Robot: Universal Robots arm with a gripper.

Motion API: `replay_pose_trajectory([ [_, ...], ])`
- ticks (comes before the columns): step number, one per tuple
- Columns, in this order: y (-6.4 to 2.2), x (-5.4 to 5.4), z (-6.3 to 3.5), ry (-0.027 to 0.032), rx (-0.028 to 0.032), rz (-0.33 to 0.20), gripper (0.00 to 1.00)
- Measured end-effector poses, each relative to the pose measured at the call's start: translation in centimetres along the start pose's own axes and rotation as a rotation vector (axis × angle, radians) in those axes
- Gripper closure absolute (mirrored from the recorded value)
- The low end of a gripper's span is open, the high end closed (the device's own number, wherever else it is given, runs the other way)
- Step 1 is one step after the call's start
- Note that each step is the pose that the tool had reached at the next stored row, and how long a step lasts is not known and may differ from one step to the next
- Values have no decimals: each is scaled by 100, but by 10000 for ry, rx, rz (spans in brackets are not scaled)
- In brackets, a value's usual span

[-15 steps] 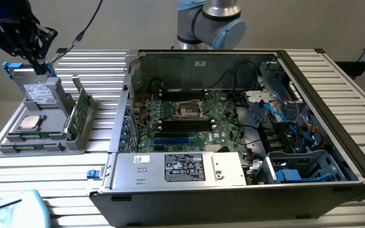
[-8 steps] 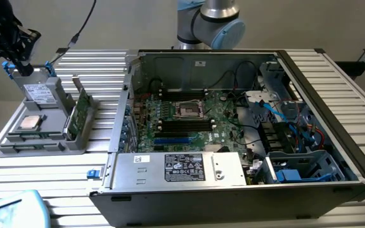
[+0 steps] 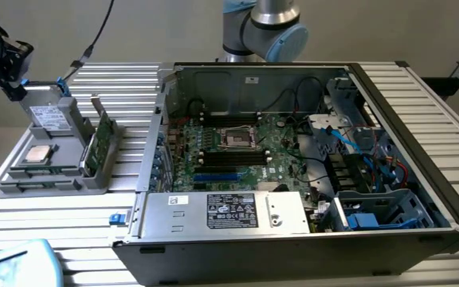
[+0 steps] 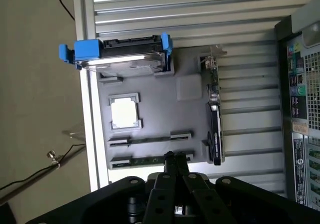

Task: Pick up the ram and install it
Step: 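Reach for the ram, then pick up the ram and move it above insertion slot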

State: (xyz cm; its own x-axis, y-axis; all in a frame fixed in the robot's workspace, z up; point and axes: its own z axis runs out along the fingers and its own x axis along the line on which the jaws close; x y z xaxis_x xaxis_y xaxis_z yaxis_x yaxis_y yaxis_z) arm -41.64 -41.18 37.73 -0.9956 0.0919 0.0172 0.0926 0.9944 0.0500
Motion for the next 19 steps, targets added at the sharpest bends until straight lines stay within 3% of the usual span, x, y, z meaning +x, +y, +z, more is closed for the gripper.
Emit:
replay_pose_trajectory([
  [8, -213, 62, 3, 23, -3, -33, 89],
  [11, -221, 62, 9, 121, 7, -27, 89],
  [19, -221, 61, 9, 121, 7, -28, 89],
])
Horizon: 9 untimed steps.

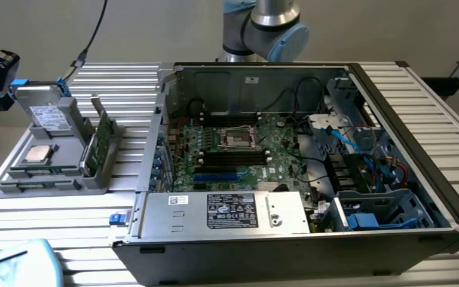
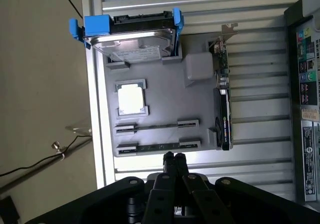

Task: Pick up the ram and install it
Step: 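Pick up the ram and move it above insertion slot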

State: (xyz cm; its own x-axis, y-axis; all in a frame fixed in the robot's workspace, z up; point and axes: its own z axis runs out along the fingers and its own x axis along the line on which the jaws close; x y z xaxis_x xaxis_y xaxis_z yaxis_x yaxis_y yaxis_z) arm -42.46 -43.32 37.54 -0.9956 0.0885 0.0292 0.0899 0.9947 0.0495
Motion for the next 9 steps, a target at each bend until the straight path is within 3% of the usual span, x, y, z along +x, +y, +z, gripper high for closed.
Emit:
replay_pose_trajectory([
  [9, -3, 2, 1, 7, 4, -161, 89],
])
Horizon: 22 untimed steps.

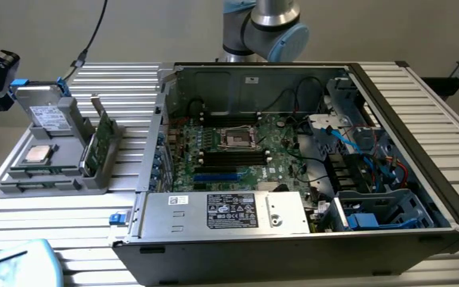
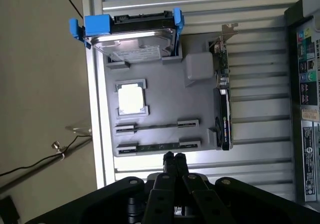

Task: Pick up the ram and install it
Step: 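Pick up the ram and move it above insertion slot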

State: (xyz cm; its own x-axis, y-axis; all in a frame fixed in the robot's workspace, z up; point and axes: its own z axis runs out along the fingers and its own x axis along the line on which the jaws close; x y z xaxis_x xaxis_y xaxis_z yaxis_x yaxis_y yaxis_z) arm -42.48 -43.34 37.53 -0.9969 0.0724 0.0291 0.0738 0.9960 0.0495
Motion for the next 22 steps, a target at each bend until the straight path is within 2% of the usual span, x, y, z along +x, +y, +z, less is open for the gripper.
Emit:
replay_pose_trajectory([
  [8, -1, 8, 7, 72, 39, -1374, 89],
  [22, -3, 8, 33, 232, 102, -3844, 89],
])
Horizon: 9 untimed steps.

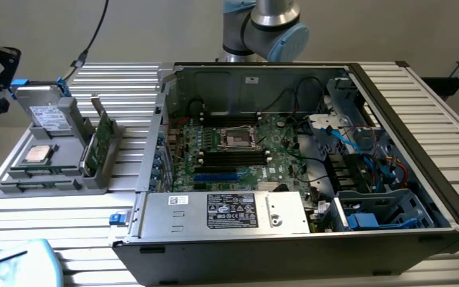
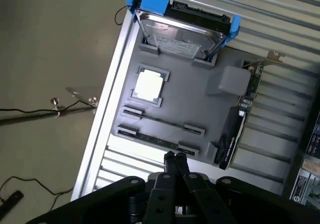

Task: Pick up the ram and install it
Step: 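Pick up the ram and move it above insertion slot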

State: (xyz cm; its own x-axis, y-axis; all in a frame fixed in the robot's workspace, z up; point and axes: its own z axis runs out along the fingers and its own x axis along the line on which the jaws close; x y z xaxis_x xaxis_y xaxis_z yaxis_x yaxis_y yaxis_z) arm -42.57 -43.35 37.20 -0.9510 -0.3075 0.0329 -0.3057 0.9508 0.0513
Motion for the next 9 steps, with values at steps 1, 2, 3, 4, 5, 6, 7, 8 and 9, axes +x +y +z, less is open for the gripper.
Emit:
replay_pose_trajectory([
  [1, 0, 0, 2, 11, 6, -180, 89],
  [2, 0, 0, 4, 20, 11, -359, 89],
  [3, 0, 0, 7, 29, 17, -550, 89],
  [4, -1, 0, 9, 40, 23, -736, 89],
  [5, -1, 0, 11, 49, 28, -909, 89],
  [6, -1, 0, 13, 59, 33, -1089, 89],
  [7, -1, -1, 16, 68, 39, -1268, 89],
  [8, -1, -1, 19, 77, 44, -1448, 89],
  [9, -1, -1, 21, 88, 49, -1638, 89],
])
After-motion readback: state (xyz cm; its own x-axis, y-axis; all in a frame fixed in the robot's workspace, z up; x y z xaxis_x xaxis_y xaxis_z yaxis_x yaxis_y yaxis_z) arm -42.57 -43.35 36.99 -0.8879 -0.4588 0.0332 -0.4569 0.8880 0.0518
